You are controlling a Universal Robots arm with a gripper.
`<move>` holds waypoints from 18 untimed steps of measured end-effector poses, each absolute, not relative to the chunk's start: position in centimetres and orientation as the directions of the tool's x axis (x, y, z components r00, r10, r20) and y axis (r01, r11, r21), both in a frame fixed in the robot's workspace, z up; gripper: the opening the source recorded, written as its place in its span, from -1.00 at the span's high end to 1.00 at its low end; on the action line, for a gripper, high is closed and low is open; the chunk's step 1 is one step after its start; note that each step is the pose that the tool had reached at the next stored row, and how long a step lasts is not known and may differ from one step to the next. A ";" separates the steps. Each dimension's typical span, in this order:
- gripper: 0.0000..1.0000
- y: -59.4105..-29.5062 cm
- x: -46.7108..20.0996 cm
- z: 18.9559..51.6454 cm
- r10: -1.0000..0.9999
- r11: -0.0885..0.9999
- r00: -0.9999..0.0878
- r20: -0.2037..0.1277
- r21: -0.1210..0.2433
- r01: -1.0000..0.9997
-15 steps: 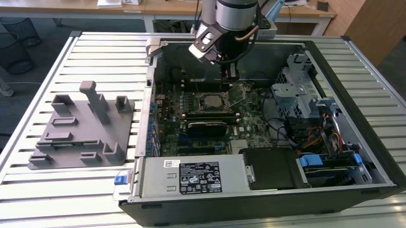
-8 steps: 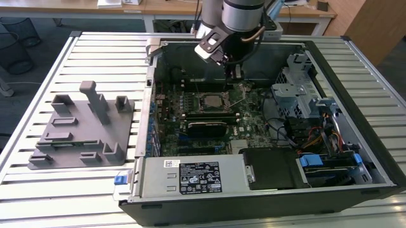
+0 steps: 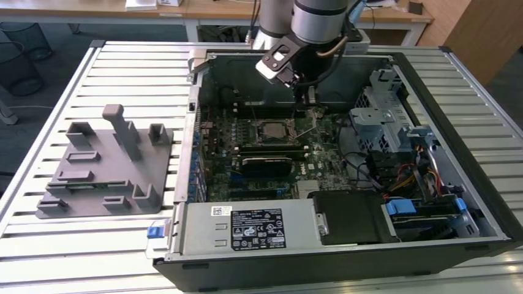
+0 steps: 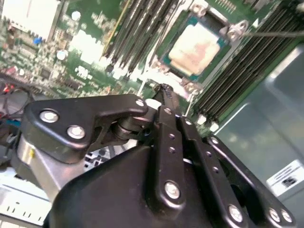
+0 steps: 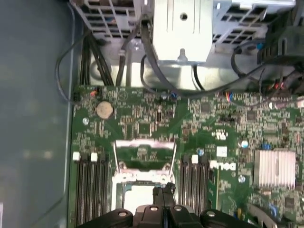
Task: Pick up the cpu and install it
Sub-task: 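Close the cpu cover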
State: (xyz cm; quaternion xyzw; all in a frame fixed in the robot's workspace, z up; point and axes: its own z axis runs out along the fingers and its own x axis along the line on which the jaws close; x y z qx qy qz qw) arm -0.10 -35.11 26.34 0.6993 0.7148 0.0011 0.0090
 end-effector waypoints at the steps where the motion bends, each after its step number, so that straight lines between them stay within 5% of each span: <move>1: 0.79 -35.1 0.3 26.3 1.000 0.022 -0.022 -0.011 0.013 1.000; 18: 0.79 -34.7 3.1 26.6 1.000 0.022 -0.022 -0.011 0.012 1.000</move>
